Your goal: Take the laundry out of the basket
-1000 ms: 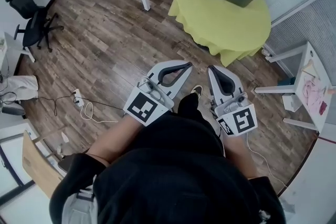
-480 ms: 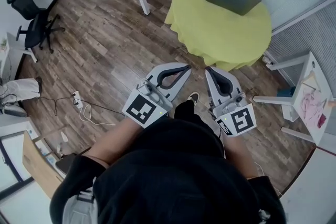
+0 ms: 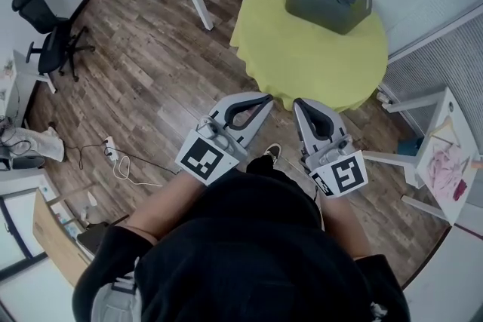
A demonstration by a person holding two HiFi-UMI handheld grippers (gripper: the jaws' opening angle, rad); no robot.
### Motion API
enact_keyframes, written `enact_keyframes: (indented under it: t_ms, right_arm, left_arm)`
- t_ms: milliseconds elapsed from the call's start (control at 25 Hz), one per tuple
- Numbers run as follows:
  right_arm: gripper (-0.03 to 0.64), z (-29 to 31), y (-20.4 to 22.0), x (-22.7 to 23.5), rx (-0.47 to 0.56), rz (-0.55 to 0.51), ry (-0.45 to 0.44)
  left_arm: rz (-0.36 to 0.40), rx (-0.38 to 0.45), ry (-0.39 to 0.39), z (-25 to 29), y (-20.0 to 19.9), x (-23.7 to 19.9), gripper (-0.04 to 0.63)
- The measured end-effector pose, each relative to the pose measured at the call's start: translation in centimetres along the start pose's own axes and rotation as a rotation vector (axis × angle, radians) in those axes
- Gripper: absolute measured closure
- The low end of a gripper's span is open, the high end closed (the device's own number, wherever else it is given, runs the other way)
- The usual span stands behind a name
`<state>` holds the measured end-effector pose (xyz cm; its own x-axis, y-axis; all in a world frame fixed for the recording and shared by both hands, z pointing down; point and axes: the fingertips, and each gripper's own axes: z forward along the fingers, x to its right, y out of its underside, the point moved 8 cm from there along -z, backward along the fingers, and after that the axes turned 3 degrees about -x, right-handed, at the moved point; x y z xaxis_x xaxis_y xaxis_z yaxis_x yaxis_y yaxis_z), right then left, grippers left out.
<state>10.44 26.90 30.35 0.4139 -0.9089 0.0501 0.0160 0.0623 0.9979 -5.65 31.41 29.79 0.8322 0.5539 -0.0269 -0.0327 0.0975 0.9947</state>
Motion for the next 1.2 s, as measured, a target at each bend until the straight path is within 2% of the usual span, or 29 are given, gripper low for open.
enact_keyframes:
  t_ms: [320, 680, 1200]
  right_arm:
    - [0.595, -0.5, -0.2, 4.1, 0.004, 0.005, -0.026]
    - [0.595, 0.6, -0.4, 6.6, -0.002, -0.012, -0.022]
    - [0.595, 7.2, -0.5, 11.0, -0.036, -0.026, 0.098]
  left_arm:
    - [0.016, -0.01, -0.028, 4.0, -0.6, 0.2, 0.588]
    - [0.04, -0.027, -0.029, 6.4, -0.8, -1.3, 0.588]
    - [0.035, -0.003, 0.089, 11.3, -0.6, -10.3, 0.588]
